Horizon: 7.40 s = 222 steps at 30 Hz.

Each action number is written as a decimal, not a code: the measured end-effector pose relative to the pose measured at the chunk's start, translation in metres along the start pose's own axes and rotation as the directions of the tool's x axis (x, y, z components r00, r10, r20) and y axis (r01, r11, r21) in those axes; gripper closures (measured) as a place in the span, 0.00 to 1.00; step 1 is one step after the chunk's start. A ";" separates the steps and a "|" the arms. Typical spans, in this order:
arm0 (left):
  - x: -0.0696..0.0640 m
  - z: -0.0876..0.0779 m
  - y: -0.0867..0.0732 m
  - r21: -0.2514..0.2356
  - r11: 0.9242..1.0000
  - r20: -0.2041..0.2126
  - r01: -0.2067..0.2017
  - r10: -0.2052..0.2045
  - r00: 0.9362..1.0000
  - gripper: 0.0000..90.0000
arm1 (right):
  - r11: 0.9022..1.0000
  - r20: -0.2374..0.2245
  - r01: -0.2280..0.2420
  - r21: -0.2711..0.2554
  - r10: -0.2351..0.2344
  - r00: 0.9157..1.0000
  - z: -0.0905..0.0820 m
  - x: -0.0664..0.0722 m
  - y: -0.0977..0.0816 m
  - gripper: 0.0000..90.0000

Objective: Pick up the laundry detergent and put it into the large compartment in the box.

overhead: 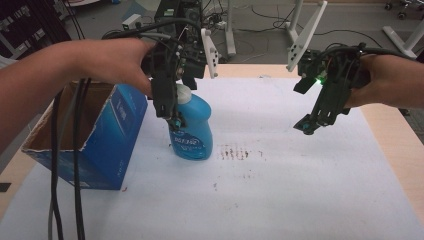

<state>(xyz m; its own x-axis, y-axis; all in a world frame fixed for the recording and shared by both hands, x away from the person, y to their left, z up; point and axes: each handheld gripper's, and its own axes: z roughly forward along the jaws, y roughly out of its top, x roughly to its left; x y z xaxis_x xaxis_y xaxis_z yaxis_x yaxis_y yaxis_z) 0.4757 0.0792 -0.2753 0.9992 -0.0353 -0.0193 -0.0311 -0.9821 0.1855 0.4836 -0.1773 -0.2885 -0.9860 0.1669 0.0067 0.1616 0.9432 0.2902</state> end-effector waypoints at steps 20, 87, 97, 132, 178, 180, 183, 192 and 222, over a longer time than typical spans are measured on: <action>0.000 0.011 -0.002 0.024 1.000 -0.005 -0.014 0.014 1.000 0.05 | 1.000 0.001 0.002 0.001 -0.002 1.000 -0.001 0.000 0.000 0.01; 0.000 0.009 -0.005 0.030 0.998 0.014 0.055 -0.056 0.998 0.42 | 1.000 0.004 0.003 -0.005 -0.003 1.000 -0.001 0.002 0.001 0.01; -0.005 -0.022 -0.005 0.025 0.986 -0.011 0.164 -0.164 0.986 0.42 | 1.000 0.007 0.007 -0.008 -0.007 1.000 -0.004 0.004 0.001 0.01; -0.047 -0.159 -0.020 0.004 0.912 -0.095 0.411 -0.408 0.908 0.42 | 0.998 0.031 0.045 -0.051 -0.043 0.999 -0.021 0.014 0.009 0.01; -0.071 -0.211 -0.126 -0.070 0.762 -0.162 0.644 -0.645 0.747 0.42 | 0.997 0.031 0.041 -0.070 -0.039 0.999 -0.021 0.012 0.010 0.01; -0.070 -0.208 -0.128 -0.067 0.758 -0.162 0.648 -0.650 0.743 0.42 | 0.996 0.034 0.045 -0.073 -0.043 0.999 -0.021 0.011 0.011 0.01; -0.068 -0.203 -0.133 -0.065 0.755 -0.161 0.652 -0.653 0.740 0.42 | 0.996 0.034 0.044 -0.072 -0.042 0.999 -0.021 0.011 0.010 0.01; -0.062 -0.182 -0.142 -0.050 0.758 -0.162 0.651 -0.649 0.743 0.42 | 0.997 0.035 0.030 -0.071 -0.028 0.999 -0.023 0.009 0.007 0.01; -0.059 -0.084 -0.166 0.027 0.785 -0.128 0.619 -0.612 0.781 0.42 | 0.999 0.029 0.017 -0.049 -0.016 0.999 -0.017 0.007 0.003 0.01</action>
<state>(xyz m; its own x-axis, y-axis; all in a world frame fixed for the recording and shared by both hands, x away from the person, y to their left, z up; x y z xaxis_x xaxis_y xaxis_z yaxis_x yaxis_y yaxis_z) 0.4241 0.2601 -0.2228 0.8023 0.5969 -0.0026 0.5937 -0.7975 0.1072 0.4761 -0.1776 -0.2714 -0.9867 0.1603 -0.0256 0.1424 0.9307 0.3369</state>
